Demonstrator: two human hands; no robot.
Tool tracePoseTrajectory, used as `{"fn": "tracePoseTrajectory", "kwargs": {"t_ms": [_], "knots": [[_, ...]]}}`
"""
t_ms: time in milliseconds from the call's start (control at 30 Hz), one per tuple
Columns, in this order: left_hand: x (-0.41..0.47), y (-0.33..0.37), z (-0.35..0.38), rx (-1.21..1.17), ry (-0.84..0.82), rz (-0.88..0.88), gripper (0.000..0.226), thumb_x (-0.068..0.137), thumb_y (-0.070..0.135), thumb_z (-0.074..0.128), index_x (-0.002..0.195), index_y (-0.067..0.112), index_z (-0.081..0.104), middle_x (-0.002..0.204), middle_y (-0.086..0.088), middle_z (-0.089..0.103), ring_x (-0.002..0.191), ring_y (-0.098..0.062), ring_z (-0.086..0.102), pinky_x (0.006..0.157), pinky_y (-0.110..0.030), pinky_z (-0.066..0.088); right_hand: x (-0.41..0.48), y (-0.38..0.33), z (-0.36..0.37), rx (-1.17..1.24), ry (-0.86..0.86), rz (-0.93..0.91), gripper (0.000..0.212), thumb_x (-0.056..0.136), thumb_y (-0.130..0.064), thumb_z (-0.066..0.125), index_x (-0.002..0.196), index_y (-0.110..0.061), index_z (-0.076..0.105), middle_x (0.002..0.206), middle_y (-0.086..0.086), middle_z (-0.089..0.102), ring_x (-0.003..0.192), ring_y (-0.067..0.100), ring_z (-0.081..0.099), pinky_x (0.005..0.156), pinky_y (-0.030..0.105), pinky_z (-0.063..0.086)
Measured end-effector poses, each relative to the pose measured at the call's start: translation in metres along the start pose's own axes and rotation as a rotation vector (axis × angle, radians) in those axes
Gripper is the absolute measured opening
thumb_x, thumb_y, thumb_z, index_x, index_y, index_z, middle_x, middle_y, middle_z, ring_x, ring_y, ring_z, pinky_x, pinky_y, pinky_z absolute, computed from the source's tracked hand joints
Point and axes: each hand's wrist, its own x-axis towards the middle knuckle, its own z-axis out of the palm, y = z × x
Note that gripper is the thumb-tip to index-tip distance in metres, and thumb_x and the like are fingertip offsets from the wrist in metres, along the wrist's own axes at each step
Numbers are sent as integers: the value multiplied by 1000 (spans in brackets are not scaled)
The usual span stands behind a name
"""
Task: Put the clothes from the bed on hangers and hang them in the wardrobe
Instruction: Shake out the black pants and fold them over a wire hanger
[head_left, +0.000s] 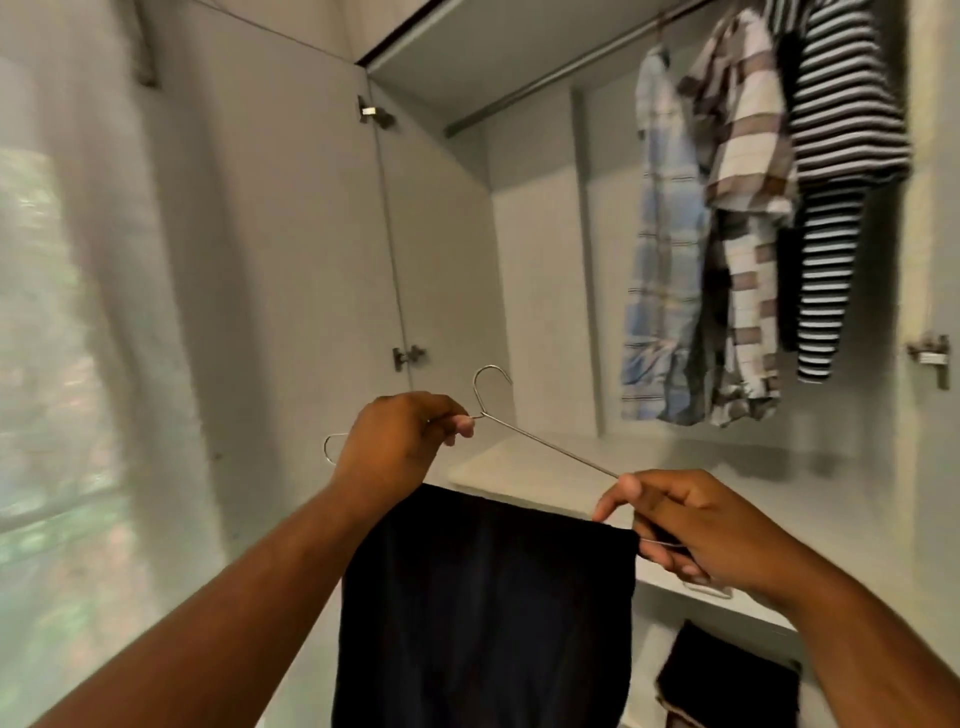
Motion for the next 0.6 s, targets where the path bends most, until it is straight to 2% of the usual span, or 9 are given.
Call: {"fn": "tracePoseTrajectory", "kwargs": {"t_ms": [100,200,300,433,600], "knots": [[46,2,48,-51,-35,91,19,98,39,59,96,33,77,82,13,70,81,-2,63,77,-26,52,5,19,-25,-40,139,22,44,95,-59,49,97,-24,77,58,12,46,45,17,33,46,24,30],[90,8,93,-132,-60,161,19,98,40,61,94,32,78,79,12,71,79,-6,64,74,-27,51,11,32,-53,-72,269,47,52,92,-67,53,98,-21,77,56,12,44,45,17,34,46,25,29],[137,13,132,-191,-102,221,18,97,41,62,92,33,77,76,15,70,78,-4,64,73,-26,51,24,39,-81,-123,378,84,42,96,-54,48,96,-23,77,57,13,47,48,22,35,49,28,31],[198,16,170,-255,-115,280,18,98,43,61,89,36,75,74,16,69,78,-2,63,69,-23,47,54,41,-116,-179,481,128,40,96,-52,47,96,-25,77,57,13,51,46,22,38,49,28,34],[266,2,205,-282,-130,313,22,99,47,57,95,34,75,80,13,71,80,-8,64,73,-28,51,108,39,-149,-265,464,213,38,99,-45,48,97,-20,77,62,17,64,45,24,43,49,30,40]]}}
